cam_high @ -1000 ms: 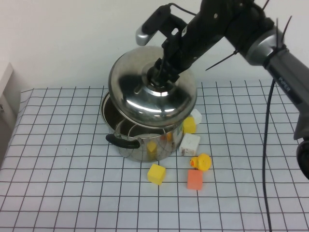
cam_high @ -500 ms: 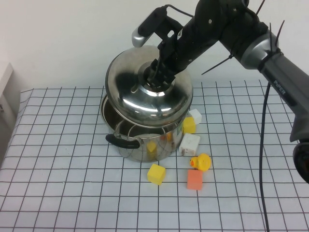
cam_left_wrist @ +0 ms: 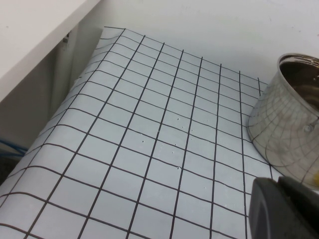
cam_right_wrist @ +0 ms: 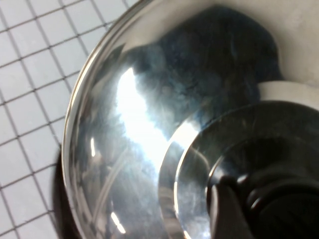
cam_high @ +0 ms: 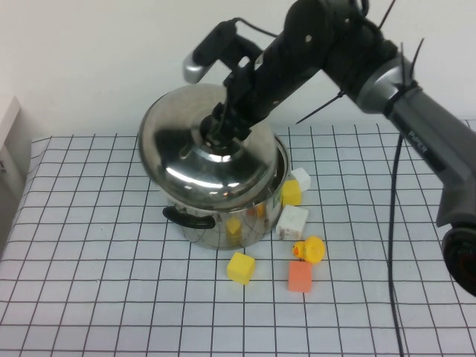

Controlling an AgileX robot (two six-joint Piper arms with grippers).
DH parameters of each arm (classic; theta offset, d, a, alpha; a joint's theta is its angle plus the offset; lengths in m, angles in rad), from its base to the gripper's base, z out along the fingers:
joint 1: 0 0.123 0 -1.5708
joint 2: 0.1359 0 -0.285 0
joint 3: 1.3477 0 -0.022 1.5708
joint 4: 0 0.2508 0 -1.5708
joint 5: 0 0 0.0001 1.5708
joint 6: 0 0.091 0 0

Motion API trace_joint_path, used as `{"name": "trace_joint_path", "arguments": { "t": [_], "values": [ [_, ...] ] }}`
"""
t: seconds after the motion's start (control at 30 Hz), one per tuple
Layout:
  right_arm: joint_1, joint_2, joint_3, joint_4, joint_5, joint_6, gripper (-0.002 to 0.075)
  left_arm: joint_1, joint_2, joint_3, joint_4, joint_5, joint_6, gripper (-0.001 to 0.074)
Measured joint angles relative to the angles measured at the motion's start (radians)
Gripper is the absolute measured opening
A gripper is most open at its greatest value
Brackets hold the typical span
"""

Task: Cover the pot
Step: Place the pot lid on the pot

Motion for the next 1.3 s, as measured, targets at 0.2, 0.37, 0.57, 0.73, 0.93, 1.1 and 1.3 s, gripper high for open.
{"name": "trace_joint_path", "arguments": {
  "t": [0.2, 0.37, 0.57, 0.73, 0.93, 1.1, 1.3],
  "values": [
    [0.032, 0.000, 0.000, 0.000, -0.046, 0.011, 0.0349, 0.000, 0.000, 0.000, 0.000, 0.000, 0.000, -0.0003],
    [0.034, 0.002, 0.000, -0.022, -0.161, 0.106, 0.0349, 0.000, 0.000, 0.000, 0.000, 0.000, 0.002, -0.0003],
    [0.034, 0.002, 0.000, -0.069, -0.137, 0.192, 0.0349, 0.000, 0.000, 0.000, 0.000, 0.000, 0.002, -0.0003],
    [0.032, 0.002, 0.000, -0.071, -0.030, 0.186, 0.0349, 0.000, 0.000, 0.000, 0.000, 0.000, 0.002, -0.0003],
    [0.055, 0.002, 0.000, -0.075, 0.052, 0.186, 0.0349, 0.000, 0.000, 0.000, 0.000, 0.000, 0.002, -0.0003],
    [0.089, 0.002, 0.000, -0.074, 0.099, 0.186, 0.0349, 0.000, 0.000, 0.000, 0.000, 0.000, 0.002, -0.0003],
    [0.105, 0.000, 0.000, -0.072, 0.092, 0.253, 0.0349, 0.000, 0.000, 0.000, 0.000, 0.000, 0.002, -0.0003]
  ]
}}
